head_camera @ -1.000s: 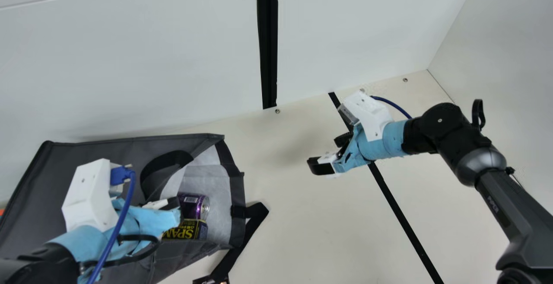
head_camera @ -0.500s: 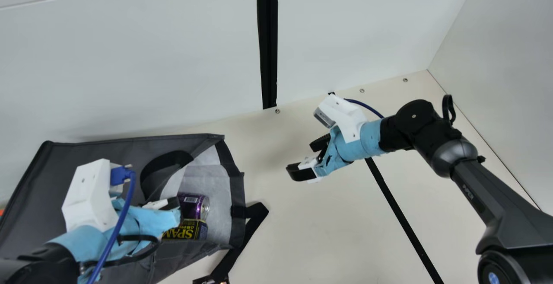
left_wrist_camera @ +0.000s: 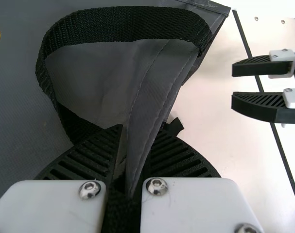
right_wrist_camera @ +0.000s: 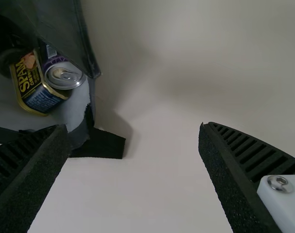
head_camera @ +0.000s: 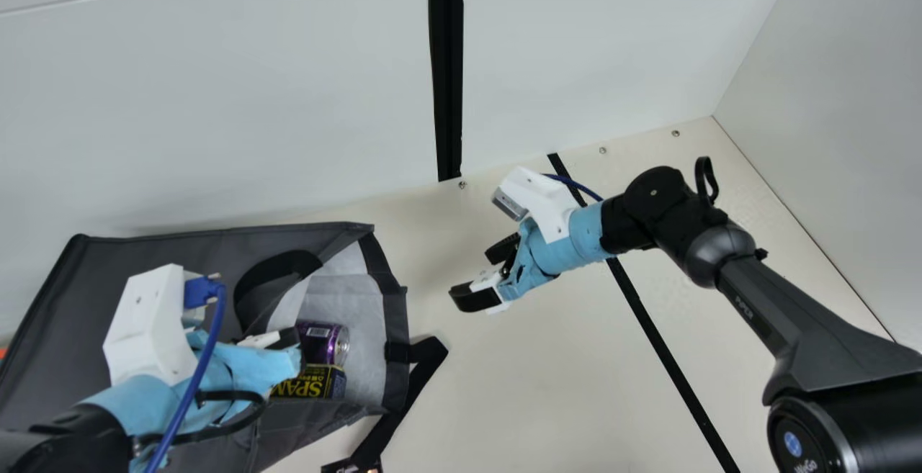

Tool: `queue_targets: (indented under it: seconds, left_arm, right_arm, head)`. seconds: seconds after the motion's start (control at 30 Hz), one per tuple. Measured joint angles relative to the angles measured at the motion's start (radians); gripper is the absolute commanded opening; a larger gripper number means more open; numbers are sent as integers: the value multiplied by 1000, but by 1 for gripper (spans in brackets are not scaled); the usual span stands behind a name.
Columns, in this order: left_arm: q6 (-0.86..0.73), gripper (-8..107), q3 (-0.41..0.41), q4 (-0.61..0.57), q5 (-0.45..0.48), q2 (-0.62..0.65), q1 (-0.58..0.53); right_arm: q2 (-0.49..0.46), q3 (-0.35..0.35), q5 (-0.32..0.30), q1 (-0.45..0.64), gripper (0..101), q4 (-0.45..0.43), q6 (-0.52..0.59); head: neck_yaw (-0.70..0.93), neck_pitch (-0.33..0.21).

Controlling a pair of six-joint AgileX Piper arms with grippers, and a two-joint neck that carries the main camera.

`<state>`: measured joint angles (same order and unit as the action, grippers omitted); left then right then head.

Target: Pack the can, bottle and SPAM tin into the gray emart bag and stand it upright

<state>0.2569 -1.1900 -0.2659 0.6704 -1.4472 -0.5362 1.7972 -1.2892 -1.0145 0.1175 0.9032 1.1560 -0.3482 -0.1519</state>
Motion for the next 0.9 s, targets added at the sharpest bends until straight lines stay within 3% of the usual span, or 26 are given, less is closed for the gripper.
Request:
queue_targets:
  seconds: [0.6, 0.9]
  left_arm:
    - [0, -8, 0, 0, 0, 0, 0]
    - [0, -8, 0, 0, 0, 0, 0]
  right_arm:
    - [78, -17, 0, -118, 95, 57, 30]
    - [117, -20, 5, -165, 95, 126, 62]
  head:
    - [0, 0]
    - [2, 0]
